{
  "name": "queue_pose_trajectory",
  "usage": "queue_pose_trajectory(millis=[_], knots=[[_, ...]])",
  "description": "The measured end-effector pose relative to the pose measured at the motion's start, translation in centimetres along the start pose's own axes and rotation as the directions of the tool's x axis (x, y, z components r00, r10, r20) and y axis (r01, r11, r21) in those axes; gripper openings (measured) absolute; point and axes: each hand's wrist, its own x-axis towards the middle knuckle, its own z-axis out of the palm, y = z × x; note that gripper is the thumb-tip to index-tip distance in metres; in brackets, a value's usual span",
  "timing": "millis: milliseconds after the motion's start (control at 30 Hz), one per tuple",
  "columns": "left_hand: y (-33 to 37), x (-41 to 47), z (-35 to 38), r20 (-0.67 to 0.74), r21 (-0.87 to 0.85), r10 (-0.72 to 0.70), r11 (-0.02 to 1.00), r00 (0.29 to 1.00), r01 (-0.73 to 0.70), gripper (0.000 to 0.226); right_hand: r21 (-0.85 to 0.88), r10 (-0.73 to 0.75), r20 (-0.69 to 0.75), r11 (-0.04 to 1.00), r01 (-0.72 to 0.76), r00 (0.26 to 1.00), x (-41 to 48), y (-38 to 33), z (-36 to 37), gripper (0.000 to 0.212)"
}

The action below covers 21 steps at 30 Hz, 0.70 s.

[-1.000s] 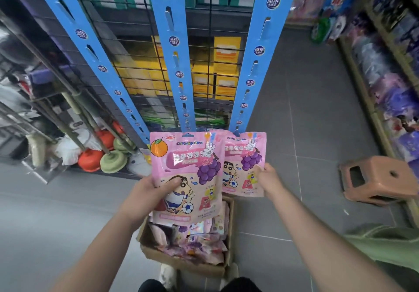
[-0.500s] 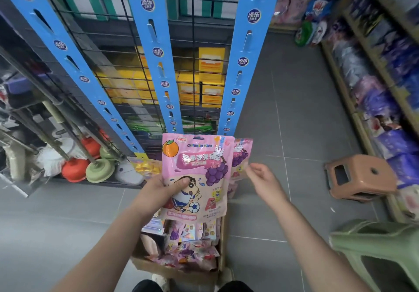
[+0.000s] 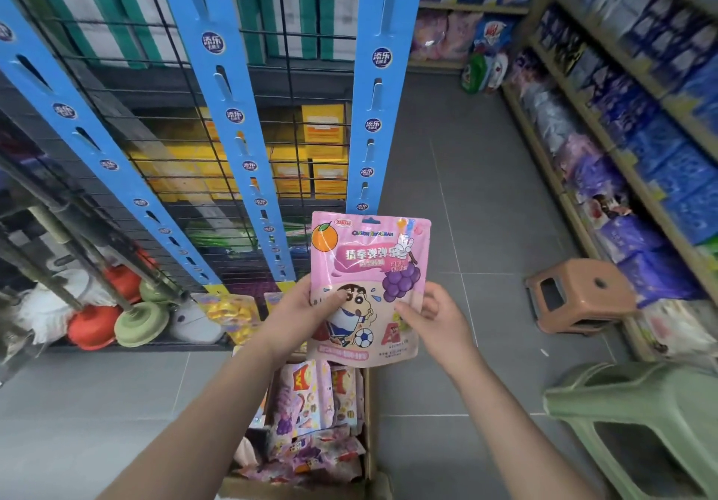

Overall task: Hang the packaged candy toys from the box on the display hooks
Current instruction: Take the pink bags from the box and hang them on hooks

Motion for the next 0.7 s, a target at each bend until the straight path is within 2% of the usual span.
queue_pose_trajectory(millis=[267,533,700], knots=[[0.0,1.9,-0.4,-0.122,0.121,-0.028,0.992,0.992,0.043,0.028,-0.045,-0.019,-0.006,0.999,0.019,1.0,1.8,-0.8,0.3,0.034],[-1.9,2.7,-0.8,-0.118,0.153,-0.096,0.982,0.988,0.114,0.035,-0.098,0.046,0.028,0.994,-0.043,0.999,2.6,1.3,0.6,0.039],[-2.3,3.6,-0.4,-0.155,0.202,-0.107,0.97,0.982,0.138,0.017,-0.189,0.079,0.025,0.979,-0.073,0.997,3.6,2.3,0.7,0.032]])
